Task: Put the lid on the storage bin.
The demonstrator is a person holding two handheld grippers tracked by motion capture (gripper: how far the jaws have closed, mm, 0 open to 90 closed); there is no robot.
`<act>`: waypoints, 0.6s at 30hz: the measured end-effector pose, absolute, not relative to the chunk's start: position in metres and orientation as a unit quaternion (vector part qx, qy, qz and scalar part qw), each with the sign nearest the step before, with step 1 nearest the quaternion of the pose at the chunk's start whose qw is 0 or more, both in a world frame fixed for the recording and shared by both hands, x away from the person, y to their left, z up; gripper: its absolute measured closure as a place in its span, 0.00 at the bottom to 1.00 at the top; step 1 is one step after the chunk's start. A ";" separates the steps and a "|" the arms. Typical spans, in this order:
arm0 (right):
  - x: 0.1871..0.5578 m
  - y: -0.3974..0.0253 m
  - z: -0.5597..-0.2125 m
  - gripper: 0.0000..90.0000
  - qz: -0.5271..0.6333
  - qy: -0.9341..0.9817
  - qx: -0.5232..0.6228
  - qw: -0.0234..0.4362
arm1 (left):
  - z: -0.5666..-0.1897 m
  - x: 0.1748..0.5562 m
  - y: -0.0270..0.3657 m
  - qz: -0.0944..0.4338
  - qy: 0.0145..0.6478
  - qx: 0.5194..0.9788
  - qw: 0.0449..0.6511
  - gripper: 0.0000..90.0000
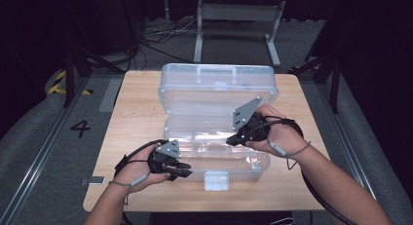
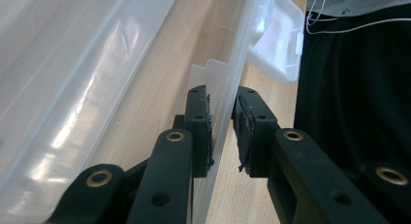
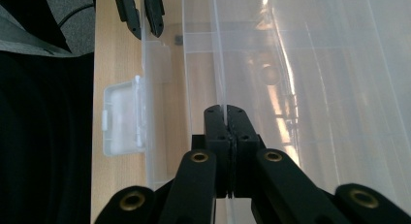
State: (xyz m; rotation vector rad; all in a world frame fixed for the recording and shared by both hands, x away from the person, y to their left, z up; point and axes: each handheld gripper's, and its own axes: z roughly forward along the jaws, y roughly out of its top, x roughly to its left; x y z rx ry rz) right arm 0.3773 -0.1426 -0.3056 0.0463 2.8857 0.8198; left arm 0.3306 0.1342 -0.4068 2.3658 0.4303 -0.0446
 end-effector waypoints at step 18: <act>0.374 -0.144 -0.308 1.00 0.282 0.956 0.016 0.080 | -0.373 0.321 0.152 -0.021 0.159 0.878 0.450 0.76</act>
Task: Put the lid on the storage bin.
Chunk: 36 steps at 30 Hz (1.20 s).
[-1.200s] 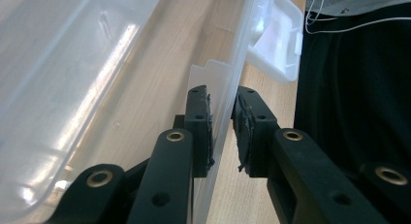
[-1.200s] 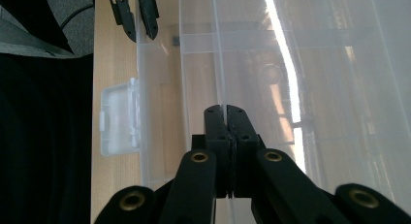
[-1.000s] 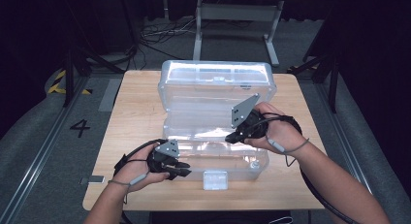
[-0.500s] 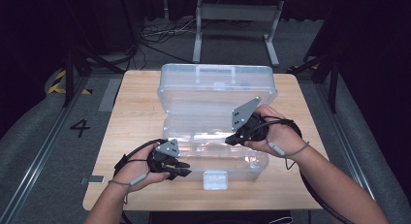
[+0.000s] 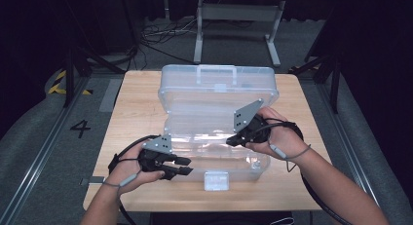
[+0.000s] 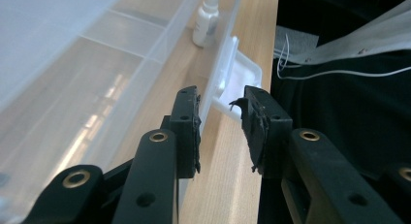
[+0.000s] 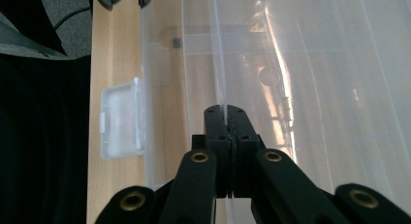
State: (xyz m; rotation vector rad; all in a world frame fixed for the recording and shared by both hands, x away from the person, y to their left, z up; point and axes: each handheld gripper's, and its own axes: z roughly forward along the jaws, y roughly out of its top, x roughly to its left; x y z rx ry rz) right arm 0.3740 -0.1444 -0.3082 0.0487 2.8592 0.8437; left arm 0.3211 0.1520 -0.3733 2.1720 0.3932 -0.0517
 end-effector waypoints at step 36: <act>0.366 -0.146 -0.312 0.98 0.293 0.951 0.020 0.098 | -0.317 0.342 0.182 0.087 0.256 0.806 0.527 0.81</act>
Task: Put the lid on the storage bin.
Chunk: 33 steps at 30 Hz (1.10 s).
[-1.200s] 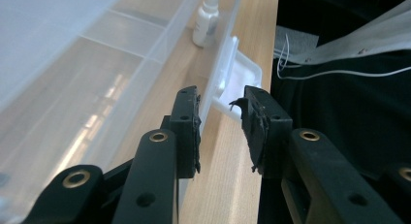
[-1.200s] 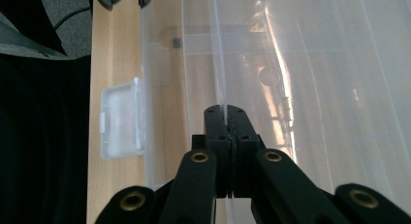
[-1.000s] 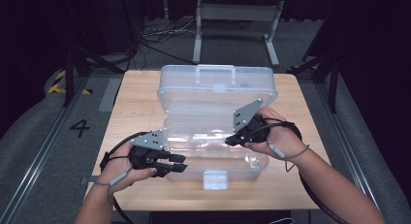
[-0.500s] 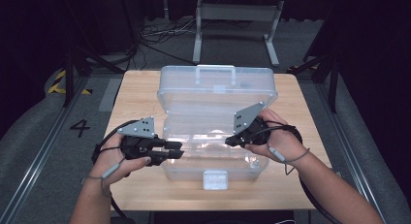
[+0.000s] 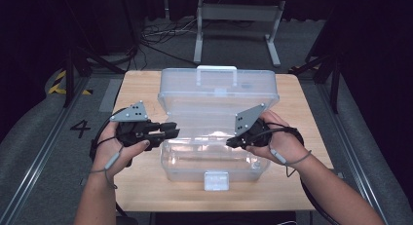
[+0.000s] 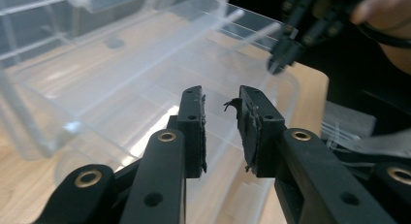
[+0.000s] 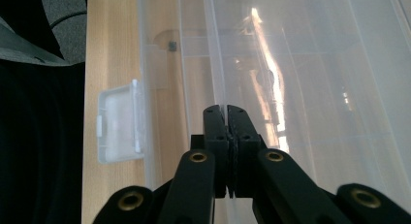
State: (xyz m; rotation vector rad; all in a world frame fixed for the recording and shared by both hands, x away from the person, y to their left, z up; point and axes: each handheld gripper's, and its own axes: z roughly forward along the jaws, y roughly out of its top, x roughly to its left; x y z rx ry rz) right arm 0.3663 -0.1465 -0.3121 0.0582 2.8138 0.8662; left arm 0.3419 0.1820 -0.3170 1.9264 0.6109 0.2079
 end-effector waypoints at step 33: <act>0.347 -0.148 -0.322 0.96 0.300 0.942 0.032 0.143 | -0.317 0.351 0.183 0.190 0.360 0.749 0.522 0.99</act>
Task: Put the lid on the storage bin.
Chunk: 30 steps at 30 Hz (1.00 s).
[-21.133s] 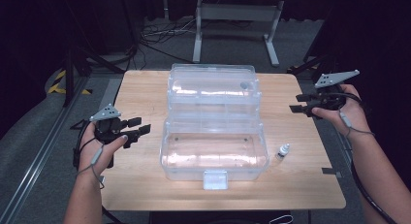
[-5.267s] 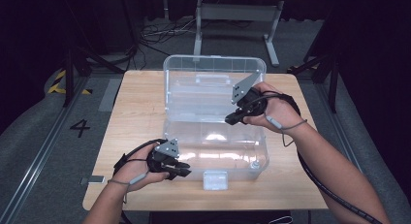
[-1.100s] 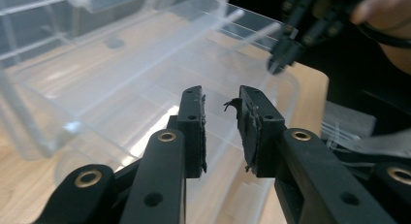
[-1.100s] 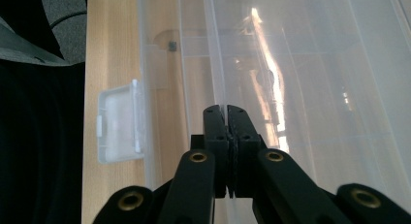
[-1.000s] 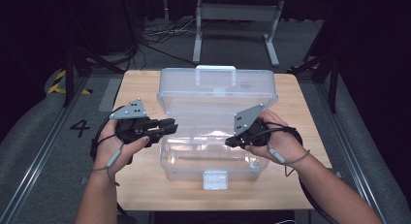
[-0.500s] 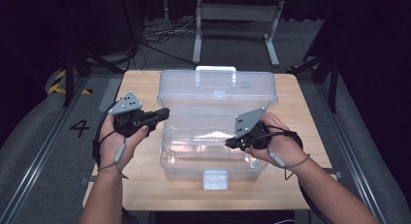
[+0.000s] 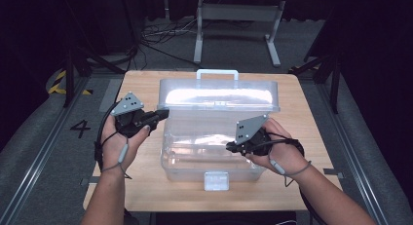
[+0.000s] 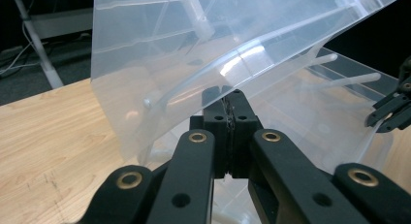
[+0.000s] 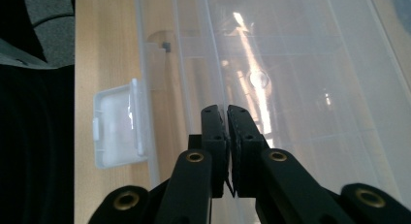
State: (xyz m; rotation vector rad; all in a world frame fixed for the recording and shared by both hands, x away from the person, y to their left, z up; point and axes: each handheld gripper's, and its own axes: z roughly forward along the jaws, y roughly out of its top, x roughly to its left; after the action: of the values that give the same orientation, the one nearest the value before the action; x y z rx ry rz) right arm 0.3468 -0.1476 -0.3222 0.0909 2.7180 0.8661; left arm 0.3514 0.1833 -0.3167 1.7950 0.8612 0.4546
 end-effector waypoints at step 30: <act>0.345 -0.204 -0.300 1.00 0.451 0.864 0.159 0.159 | -0.319 0.352 0.184 0.183 0.360 0.752 0.521 0.99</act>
State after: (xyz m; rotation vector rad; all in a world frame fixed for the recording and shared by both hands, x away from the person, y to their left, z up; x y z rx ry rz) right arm 0.3455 -0.2040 -0.3001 0.4549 2.4689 1.2903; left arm 0.3520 0.1843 -0.3188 1.8020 0.8627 0.4376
